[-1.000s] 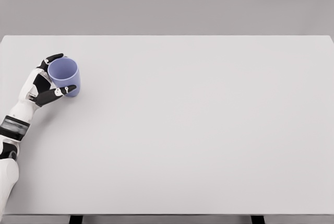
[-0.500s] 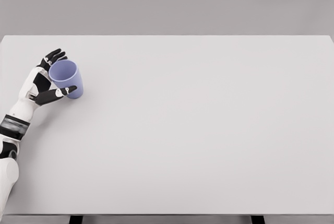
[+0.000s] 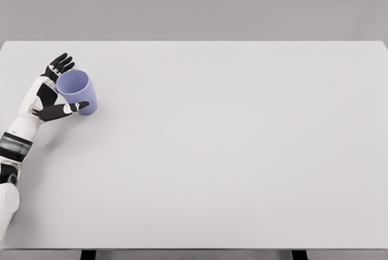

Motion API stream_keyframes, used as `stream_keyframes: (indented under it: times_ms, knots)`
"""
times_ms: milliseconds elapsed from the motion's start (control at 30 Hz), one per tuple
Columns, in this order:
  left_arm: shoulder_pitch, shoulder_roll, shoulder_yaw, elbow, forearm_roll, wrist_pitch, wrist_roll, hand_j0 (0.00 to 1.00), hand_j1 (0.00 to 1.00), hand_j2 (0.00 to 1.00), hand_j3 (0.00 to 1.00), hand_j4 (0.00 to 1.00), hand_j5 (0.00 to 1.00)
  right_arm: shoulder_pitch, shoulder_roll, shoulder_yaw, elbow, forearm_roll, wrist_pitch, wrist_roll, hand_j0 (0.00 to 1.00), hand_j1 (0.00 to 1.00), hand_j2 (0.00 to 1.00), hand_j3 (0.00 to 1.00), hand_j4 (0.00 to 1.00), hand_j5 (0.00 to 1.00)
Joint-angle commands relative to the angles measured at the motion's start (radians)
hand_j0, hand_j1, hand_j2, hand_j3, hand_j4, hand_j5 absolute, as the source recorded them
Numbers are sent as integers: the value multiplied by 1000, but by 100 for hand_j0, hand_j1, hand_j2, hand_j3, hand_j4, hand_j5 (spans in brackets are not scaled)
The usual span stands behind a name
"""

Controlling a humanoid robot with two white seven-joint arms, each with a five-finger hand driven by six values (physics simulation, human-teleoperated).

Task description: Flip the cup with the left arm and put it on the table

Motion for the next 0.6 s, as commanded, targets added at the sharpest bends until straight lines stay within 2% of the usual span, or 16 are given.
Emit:
stream_keyframes:
  times_ms: [0,367,567]
  knots:
    - [0,4,0,-15,7,0,0,100,100,100,100,100,100,0,0,0,0,0,0,0,100,100,100,100,100,100]
    - [2,9,2,-29,11,2,0,100,100,100,100,100,100,2,0,0,0,0,0,0,100,100,100,100,100,100]
    - [2,10,31,-21,11,8,0,100,100,100,100,100,100,2,0,0,0,0,0,0,100,100,100,100,100,100]
